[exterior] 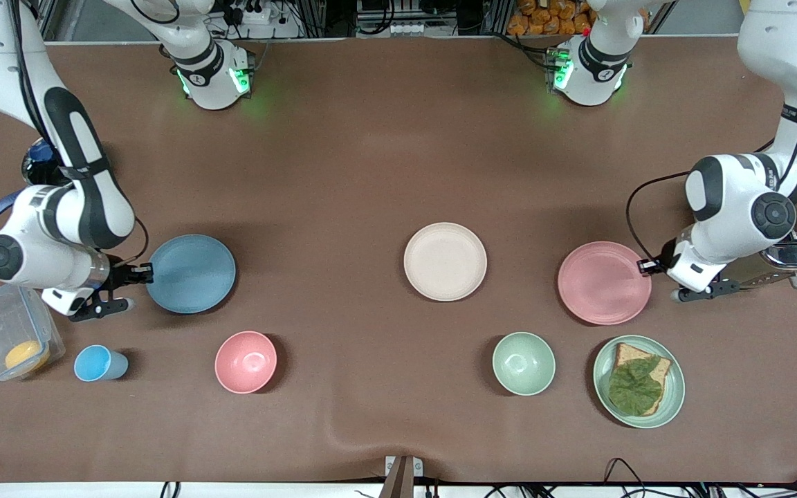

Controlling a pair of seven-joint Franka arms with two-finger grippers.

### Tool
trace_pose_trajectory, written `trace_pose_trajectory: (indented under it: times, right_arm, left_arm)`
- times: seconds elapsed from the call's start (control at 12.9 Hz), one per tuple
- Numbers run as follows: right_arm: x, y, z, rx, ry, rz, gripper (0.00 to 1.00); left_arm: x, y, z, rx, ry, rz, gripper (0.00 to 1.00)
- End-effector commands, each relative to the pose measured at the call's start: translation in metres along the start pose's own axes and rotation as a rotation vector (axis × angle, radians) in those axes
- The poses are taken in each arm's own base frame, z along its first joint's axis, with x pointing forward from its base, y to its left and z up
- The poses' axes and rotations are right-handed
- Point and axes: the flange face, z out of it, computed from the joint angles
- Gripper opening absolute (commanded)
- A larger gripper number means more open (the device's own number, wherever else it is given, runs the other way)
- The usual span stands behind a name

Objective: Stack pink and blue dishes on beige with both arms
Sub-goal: 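Carry the pink plate onto the beige plate with the left gripper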

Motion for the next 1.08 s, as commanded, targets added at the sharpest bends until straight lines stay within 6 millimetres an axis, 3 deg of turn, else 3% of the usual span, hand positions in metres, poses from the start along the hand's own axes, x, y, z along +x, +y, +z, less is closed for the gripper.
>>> trace_pose_trajectory:
  times: [0.0,0.15,0.23,0.46,0.54,0.7,1.01]
  right_arm:
    - [0.017,-0.008,-0.078,0.008,-0.011,-0.089,0.00]
    - [0.030,-0.031,-0.113,0.006,-0.018,-0.127,0.00]
    - [0.035,-0.047,-0.122,0.009,-0.021,-0.143,0.00]
    - [0.052,-0.106,-0.121,0.042,-0.012,-0.192,0.00]
    - [0.054,-0.108,-0.118,0.049,-0.009,-0.176,0.00]
    - [0.054,-0.109,-0.115,0.051,-0.015,-0.171,0.00]
    - [0.053,-0.109,-0.114,0.052,-0.018,-0.169,0.00]
  left_arm:
    - [-0.008,0.077,-0.048,-0.041,-0.042,-0.094,0.00]
    - [-0.024,0.144,-0.057,-0.066,-0.063,-0.185,0.00]
    - [-0.030,0.167,-0.056,-0.074,-0.072,-0.221,0.00]
    - [-0.049,0.231,-0.037,-0.076,-0.107,-0.279,0.00]
    - [-0.058,0.247,-0.030,-0.069,-0.117,-0.298,0.00]
    - [-0.076,0.272,-0.016,-0.056,-0.138,-0.318,0.00]
    - [-0.094,0.287,-0.006,-0.035,-0.154,-0.319,0.00]
